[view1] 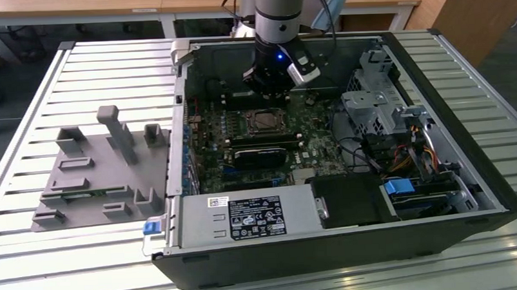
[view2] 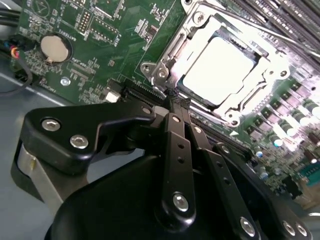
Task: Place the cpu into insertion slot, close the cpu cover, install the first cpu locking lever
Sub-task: 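Close the cpu cover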
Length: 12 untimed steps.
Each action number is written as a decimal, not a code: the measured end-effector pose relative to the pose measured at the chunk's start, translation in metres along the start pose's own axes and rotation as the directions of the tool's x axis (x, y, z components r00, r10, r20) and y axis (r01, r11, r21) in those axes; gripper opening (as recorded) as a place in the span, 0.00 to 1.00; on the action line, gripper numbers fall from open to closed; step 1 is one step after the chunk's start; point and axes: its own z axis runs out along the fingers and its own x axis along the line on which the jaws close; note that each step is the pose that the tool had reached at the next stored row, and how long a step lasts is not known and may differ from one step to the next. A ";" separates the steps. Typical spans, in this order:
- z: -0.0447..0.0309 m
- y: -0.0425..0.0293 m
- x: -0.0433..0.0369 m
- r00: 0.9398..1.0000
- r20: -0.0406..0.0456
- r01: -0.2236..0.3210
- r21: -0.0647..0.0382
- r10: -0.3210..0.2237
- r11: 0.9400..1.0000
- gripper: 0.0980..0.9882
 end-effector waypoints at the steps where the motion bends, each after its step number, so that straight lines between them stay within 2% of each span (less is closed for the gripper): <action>1: -0.0005 0.0001 0.0000 1.000 0.000 0.000 0.000 0.000 1.000 0.01; 12: -0.0007 -0.0043 0.0001 1.000 0.000 0.000 0.000 0.000 1.000 0.01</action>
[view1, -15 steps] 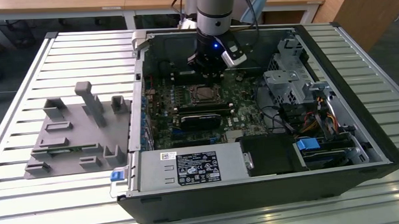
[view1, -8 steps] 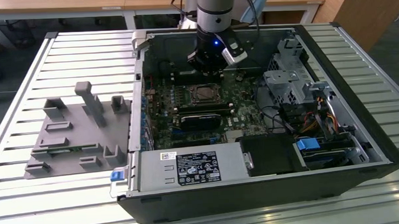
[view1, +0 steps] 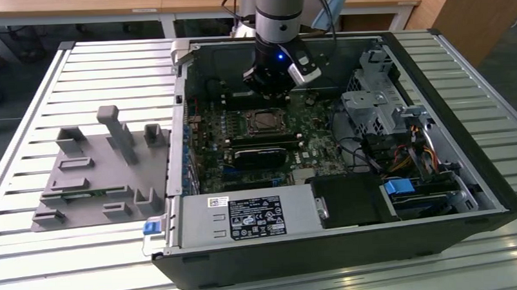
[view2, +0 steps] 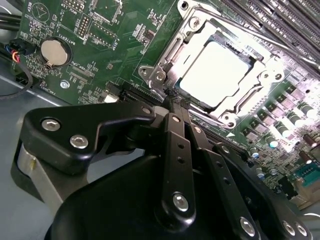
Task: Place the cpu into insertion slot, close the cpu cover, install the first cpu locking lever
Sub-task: 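Close the cpu cover, then install the first cpu locking lever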
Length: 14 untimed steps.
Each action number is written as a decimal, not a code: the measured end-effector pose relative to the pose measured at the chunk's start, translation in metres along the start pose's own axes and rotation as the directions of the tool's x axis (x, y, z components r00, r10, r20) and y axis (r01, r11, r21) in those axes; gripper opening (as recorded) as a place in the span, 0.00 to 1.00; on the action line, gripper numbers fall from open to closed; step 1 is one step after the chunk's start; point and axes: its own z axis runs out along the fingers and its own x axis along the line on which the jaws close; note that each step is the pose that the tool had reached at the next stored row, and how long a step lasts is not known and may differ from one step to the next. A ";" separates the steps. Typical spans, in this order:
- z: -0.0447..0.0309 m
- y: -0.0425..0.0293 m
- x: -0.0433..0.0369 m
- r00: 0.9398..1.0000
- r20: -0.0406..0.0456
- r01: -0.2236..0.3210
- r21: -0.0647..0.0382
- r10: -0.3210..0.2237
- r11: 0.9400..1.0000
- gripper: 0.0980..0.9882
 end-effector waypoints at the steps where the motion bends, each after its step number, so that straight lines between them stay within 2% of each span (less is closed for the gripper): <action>1: 0.0000 -0.0004 0.0000 1.000 0.000 0.000 0.000 0.000 1.000 0.01; 14: -0.0002 -0.0064 0.0000 1.000 0.000 0.000 0.000 0.000 1.000 0.01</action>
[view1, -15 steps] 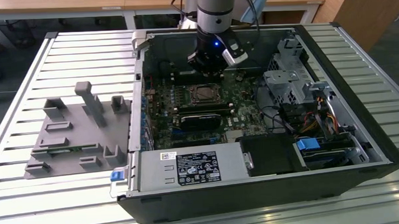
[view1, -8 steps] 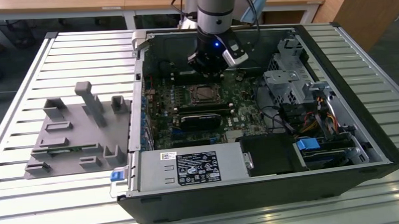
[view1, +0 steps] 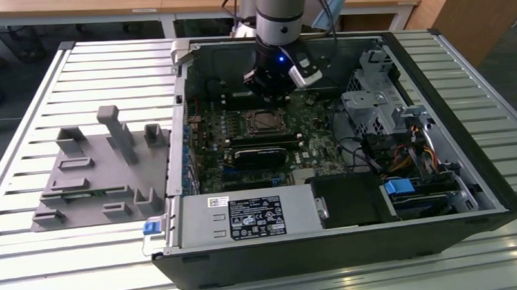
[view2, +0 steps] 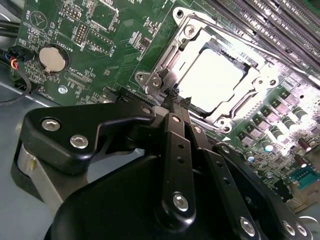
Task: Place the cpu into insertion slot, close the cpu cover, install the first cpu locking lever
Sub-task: 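Install the first cpu locking lever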
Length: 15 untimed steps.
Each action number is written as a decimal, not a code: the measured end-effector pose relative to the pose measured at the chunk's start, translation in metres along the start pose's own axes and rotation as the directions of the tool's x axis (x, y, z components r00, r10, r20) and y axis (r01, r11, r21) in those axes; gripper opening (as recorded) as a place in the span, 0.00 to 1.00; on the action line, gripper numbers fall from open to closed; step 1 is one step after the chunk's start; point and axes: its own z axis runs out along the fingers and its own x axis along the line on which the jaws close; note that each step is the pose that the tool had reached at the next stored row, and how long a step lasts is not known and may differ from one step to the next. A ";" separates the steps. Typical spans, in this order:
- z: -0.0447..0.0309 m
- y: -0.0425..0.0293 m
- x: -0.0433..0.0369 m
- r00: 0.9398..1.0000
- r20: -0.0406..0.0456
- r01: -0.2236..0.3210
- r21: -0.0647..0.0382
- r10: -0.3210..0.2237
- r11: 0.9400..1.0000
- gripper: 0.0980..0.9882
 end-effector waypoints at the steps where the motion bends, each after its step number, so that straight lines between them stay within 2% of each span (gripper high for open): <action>1: 0.0000 -0.0008 0.0000 1.000 0.000 0.000 0.000 0.000 1.000 0.01; 11: -0.0006 -0.0071 0.0002 1.000 0.000 0.000 0.000 0.000 1.000 0.01; 15: -0.0094 -0.0067 -0.0001 1.000 0.000 0.000 -0.001 0.000 1.000 0.01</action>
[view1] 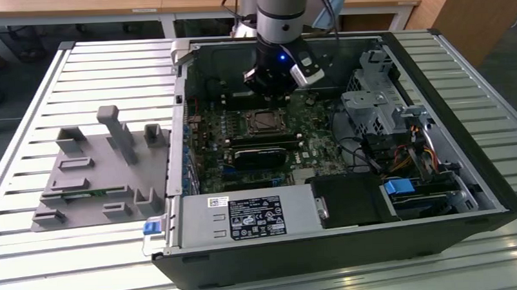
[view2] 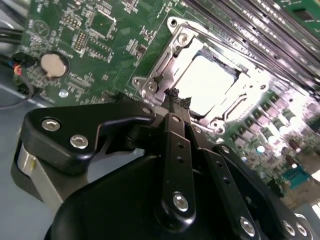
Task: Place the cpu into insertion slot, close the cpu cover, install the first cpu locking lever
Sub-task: 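Install the first cpu locking lever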
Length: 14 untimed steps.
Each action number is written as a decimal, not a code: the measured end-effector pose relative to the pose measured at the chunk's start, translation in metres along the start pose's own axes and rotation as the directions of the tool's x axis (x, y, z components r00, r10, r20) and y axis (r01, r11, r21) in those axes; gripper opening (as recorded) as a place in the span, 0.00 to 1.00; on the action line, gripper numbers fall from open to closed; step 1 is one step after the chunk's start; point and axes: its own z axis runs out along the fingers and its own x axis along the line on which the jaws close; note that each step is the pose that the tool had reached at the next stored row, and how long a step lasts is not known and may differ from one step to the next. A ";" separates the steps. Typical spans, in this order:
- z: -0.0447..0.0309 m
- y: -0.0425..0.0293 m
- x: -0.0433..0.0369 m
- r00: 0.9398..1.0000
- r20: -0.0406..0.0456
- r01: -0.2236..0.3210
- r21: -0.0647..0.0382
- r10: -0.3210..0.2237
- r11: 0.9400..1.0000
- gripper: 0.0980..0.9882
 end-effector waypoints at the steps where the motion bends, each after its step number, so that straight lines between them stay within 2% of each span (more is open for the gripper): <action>1: -0.0037 0.0001 -0.0001 1.000 0.000 0.000 0.000 0.000 1.000 0.01; 5: -0.0141 0.0004 -0.0003 1.000 0.000 0.000 -0.001 0.000 1.000 0.01; 14: -0.0154 -0.0109 -0.0001 1.000 0.000 0.000 -0.001 0.000 1.000 0.01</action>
